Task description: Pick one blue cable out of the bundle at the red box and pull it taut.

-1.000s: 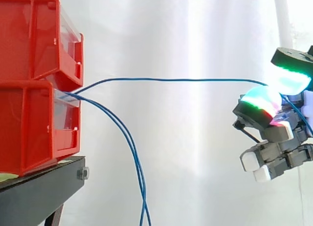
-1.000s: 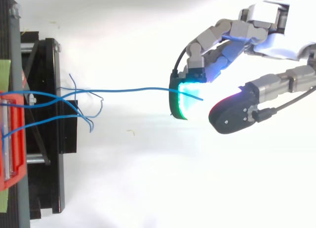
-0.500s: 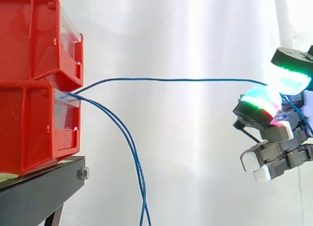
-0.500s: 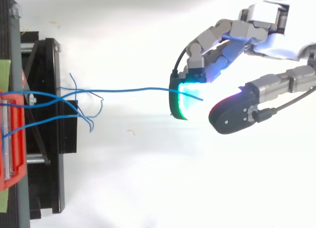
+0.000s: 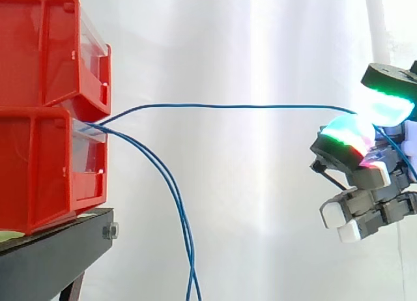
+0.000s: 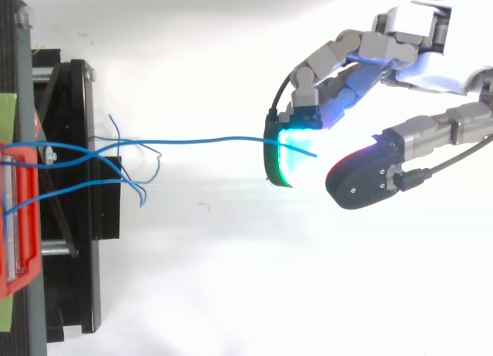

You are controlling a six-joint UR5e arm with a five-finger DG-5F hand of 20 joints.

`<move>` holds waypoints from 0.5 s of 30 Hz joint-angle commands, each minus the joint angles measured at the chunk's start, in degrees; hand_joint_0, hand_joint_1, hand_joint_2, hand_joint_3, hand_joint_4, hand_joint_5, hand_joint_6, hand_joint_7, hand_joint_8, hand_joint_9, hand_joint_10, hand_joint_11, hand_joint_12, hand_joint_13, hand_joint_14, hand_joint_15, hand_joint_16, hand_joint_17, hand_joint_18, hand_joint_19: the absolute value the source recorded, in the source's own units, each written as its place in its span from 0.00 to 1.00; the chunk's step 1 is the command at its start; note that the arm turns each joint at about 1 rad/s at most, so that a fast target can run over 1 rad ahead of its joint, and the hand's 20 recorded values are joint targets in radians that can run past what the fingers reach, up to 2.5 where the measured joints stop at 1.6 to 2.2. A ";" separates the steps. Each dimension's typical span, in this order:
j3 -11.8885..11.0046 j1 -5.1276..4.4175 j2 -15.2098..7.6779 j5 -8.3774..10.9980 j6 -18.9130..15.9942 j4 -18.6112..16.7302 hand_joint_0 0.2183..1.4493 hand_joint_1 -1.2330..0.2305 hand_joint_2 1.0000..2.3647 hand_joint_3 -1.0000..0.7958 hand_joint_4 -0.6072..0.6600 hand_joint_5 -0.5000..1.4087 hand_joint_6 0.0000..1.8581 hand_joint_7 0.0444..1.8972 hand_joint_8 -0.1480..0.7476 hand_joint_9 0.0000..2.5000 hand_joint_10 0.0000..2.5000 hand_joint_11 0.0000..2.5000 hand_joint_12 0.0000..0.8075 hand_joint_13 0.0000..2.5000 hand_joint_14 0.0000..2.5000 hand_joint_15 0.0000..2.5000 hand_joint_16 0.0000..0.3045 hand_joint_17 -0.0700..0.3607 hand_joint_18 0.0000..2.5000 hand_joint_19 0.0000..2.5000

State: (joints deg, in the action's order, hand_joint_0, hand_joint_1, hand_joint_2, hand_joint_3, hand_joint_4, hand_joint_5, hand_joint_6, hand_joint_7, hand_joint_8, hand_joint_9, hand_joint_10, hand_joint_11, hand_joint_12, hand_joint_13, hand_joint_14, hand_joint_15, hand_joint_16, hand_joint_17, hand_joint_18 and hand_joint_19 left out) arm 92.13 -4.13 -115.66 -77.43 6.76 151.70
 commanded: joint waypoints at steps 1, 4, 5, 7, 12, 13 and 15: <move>-0.02 0.00 0.00 0.00 0.00 0.00 0.35 0.35 0.02 0.52 0.38 0.17 0.51 0.59 0.49 0.37 0.01 0.40 0.46 0.25 0.01 0.15 0.15 0.41 0.23 0.10; -0.02 0.09 0.00 0.00 0.00 0.00 0.35 0.35 0.02 0.52 0.38 0.17 0.51 0.59 0.48 0.37 0.01 0.40 0.46 0.25 0.00 0.15 0.16 0.41 0.23 0.10; -0.02 0.00 0.00 0.00 0.00 0.00 0.35 0.35 0.02 0.52 0.38 0.17 0.51 0.59 0.48 0.37 0.01 0.40 0.46 0.25 0.01 0.15 0.16 0.41 0.23 0.10; 0.07 0.00 0.00 0.00 0.00 0.00 0.35 0.35 0.02 0.52 0.38 0.17 0.51 0.59 0.48 0.37 0.01 0.40 0.46 0.25 0.01 0.15 0.16 0.41 0.23 0.10; -0.02 0.00 0.00 0.00 0.00 0.00 0.35 0.35 0.02 0.52 0.38 0.17 0.51 0.59 0.48 0.37 0.01 0.40 0.46 0.25 0.00 0.15 0.16 0.41 0.23 0.10; 0.07 0.00 0.00 0.00 0.00 0.00 0.35 0.35 0.02 0.52 0.38 0.17 0.51 0.59 0.49 0.37 0.01 0.40 0.46 0.25 0.01 0.15 0.15 0.41 0.23 0.10; -0.02 0.00 0.00 0.00 0.00 0.00 0.35 0.35 0.02 0.52 0.38 0.17 0.51 0.59 0.49 0.37 0.01 0.40 0.46 0.25 0.00 0.15 0.16 0.41 0.23 0.10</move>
